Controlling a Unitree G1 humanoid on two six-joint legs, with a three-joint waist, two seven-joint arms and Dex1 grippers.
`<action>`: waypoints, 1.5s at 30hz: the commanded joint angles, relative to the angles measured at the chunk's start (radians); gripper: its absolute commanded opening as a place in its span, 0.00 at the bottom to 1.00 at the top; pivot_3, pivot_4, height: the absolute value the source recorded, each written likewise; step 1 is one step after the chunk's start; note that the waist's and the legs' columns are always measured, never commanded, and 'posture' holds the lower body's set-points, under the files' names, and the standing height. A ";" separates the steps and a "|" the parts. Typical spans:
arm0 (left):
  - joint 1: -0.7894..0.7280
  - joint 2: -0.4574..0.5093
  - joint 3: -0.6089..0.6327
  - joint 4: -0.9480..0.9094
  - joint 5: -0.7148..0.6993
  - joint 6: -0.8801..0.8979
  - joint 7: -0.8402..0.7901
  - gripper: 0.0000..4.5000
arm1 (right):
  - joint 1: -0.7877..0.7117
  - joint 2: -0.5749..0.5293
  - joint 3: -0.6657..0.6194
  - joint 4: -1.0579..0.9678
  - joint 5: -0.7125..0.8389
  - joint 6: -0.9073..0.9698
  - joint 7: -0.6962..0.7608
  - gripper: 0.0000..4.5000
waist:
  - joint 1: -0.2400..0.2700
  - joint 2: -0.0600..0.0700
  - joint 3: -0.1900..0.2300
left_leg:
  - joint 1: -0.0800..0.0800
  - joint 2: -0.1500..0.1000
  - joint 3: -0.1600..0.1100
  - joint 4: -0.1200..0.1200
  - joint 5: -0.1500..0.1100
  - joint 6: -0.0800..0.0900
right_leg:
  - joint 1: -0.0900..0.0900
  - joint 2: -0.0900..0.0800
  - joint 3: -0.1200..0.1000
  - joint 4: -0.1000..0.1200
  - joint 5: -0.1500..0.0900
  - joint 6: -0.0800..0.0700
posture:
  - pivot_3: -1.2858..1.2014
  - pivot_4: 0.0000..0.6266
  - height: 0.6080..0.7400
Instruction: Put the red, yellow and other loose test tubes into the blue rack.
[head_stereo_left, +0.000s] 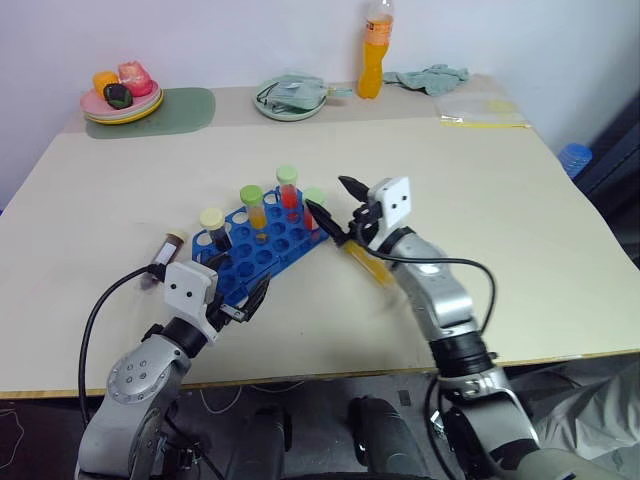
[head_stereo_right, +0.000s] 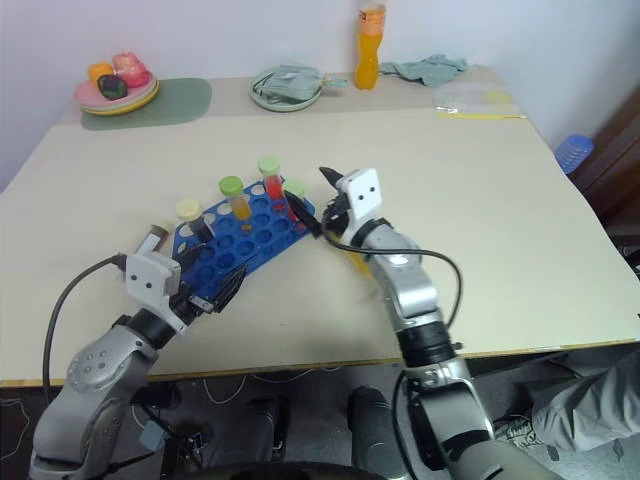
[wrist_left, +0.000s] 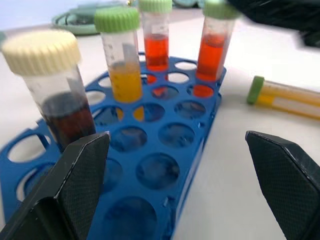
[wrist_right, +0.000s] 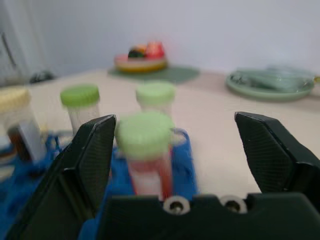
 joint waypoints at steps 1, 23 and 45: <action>-0.008 -0.008 -0.018 -0.008 -0.009 -0.028 -0.012 1.00 | -0.004 -0.172 -0.029 -0.200 0.121 0.303 0.107 0.93 | 0.001 0.000 0.000 | 0.000 0.000 0.000 0.000 0.000 0.000 | 0.000 0.000 0.000 0.000 0.000 0.000 | 0.52 0.24 1.00; 0.024 0.053 -0.132 0.033 0.018 -0.105 -0.151 1.00 | -0.634 -0.289 0.365 0.306 0.095 1.213 0.105 0.93 | 0.004 0.001 0.000 | -0.002 0.000 0.001 0.000 0.000 0.001 | 0.000 -0.001 -0.001 -0.003 0.000 0.000 | 0.52 0.24 1.00; 0.184 0.036 0.110 0.178 -0.026 -0.279 -0.128 1.00 | -0.141 -0.308 0.193 -0.336 0.162 0.383 0.270 0.17 | -0.004 0.001 0.001 | -0.002 0.001 0.002 0.000 -0.002 0.003 | 0.000 0.000 -0.001 -0.006 -0.001 0.002 | 0.52 0.24 1.00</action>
